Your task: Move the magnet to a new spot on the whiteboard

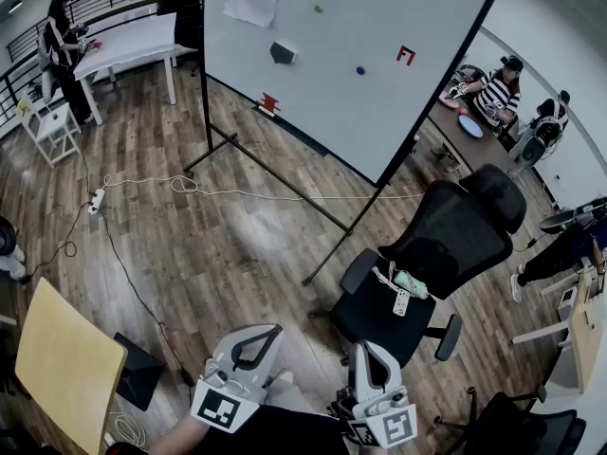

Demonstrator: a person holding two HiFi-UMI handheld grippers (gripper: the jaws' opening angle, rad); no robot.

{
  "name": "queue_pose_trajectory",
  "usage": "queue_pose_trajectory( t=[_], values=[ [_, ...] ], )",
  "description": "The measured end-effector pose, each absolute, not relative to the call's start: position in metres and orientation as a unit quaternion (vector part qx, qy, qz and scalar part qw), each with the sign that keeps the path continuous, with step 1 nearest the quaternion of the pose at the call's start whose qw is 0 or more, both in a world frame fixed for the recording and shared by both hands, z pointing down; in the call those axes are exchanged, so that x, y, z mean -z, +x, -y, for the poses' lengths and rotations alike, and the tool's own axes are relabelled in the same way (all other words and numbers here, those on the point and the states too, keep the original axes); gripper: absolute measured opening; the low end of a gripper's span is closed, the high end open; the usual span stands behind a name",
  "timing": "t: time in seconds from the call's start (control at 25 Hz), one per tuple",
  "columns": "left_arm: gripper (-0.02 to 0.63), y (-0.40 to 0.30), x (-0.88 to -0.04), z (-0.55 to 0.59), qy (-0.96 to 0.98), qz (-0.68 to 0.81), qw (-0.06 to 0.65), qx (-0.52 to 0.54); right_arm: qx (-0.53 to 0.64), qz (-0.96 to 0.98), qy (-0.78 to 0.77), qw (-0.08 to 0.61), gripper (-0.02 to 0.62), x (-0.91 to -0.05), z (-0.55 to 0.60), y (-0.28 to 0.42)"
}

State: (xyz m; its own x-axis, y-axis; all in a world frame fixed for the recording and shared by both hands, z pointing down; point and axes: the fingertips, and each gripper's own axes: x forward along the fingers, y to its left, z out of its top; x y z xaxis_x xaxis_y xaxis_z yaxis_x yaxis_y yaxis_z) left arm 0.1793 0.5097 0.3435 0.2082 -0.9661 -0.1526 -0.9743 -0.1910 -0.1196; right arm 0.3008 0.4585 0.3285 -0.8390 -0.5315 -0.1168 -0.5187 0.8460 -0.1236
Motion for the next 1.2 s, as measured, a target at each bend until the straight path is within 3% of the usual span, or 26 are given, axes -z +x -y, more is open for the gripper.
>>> queue_pose_trajectory(
  t=[0.56,0.92,1.2],
  values=[
    [0.0,0.176,-0.337,-0.53,-0.764,-0.635,0.11,-0.03,0.0,-0.962,-0.266,0.065,-0.002,-0.324,-0.485,0.289],
    [0.0,0.185,-0.313,-0.524,-0.739,-0.632,0.231,-0.015,-0.066,-0.958,-0.267,0.085,0.0,-0.315,-0.489,0.278],
    [0.0,0.172,-0.311,-0.524,-0.736,-0.628,0.252,-0.027,-0.076,-0.954,-0.274,0.098,0.0,-0.317,-0.489,0.264]
  ],
)
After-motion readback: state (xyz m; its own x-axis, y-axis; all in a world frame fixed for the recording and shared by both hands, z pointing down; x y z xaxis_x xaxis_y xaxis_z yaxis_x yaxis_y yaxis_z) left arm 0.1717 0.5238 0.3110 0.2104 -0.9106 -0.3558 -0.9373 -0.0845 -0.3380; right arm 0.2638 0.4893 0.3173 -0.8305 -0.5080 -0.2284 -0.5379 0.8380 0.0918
